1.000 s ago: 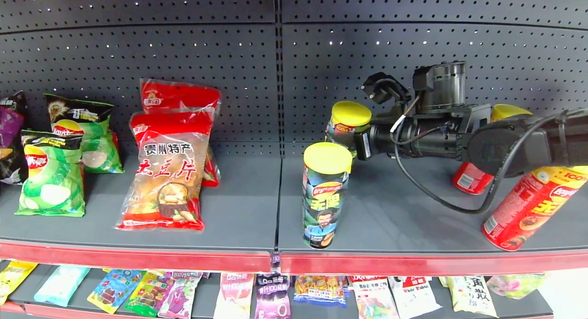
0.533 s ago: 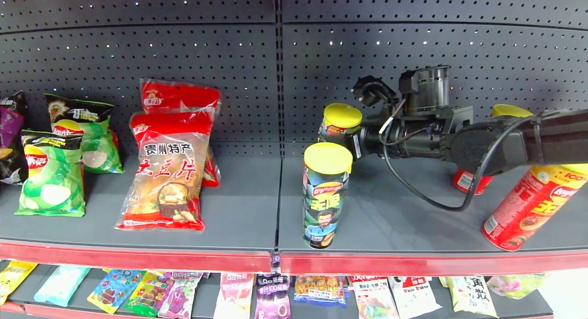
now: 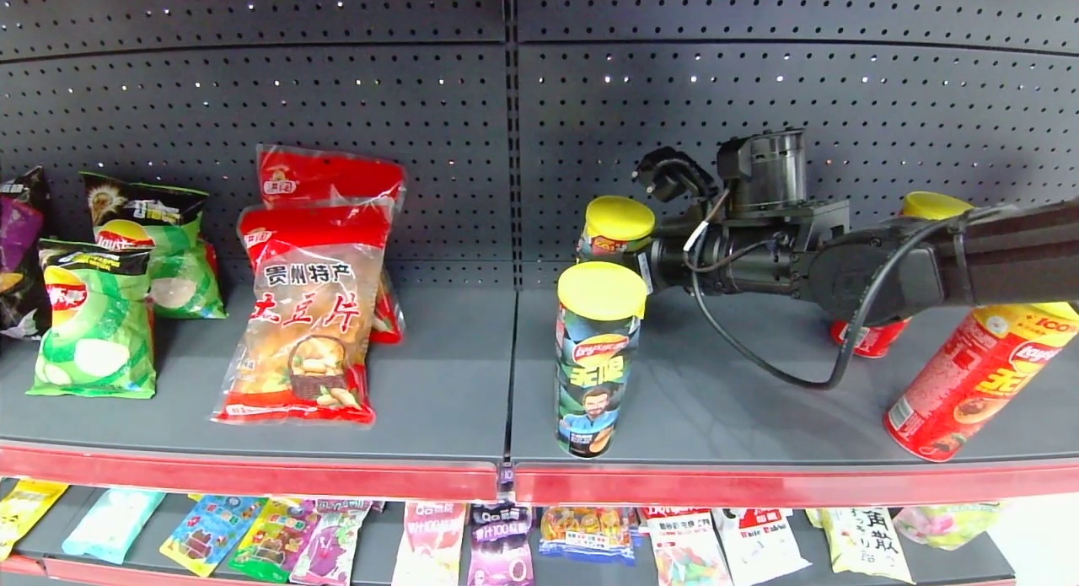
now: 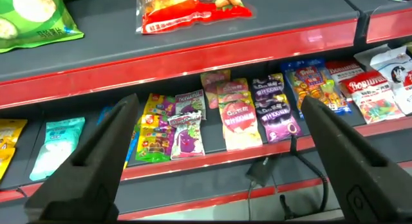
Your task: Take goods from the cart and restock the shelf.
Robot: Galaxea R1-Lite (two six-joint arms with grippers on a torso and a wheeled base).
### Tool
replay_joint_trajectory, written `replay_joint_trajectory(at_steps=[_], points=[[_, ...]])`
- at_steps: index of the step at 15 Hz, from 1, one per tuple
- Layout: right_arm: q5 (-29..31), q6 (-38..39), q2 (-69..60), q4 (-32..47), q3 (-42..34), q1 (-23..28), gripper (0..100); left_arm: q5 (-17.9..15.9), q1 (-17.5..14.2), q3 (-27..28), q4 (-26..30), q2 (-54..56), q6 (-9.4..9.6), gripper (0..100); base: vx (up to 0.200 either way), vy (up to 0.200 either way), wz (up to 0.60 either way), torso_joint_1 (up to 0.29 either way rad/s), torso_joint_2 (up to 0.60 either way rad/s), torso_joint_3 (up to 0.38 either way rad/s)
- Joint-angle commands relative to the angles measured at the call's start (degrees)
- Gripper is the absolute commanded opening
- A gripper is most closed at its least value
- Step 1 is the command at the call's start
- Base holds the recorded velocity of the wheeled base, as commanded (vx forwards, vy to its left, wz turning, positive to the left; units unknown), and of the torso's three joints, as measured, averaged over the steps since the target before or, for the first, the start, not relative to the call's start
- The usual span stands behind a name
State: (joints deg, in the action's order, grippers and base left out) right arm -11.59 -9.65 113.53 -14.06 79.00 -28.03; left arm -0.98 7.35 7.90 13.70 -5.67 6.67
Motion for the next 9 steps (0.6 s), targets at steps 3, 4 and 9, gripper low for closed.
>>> replay_joint_trajectory(at_steps=[3,4,9], points=[[-0.01,-0.01,0.29,0.08,-0.25,-0.01,0,0.01,-0.06,0.01,0.01,-0.22,0.01,100,0.0,0.0,0.0,0.0,0.0,0.0],[-0.01,-0.01,0.38,0.08,-0.25,-0.19,0,0.01,-0.06,0.01,0.01,-0.22,0.01,100,0.0,0.0,0.0,0.0,0.0,0.0],[0.17,0.16,0.55,-0.01,-0.07,-0.54,100,0.01,0.03,0.01,0.01,-0.22,0.1,100,0.0,0.0,0.0,0.0,0.0,0.0]])
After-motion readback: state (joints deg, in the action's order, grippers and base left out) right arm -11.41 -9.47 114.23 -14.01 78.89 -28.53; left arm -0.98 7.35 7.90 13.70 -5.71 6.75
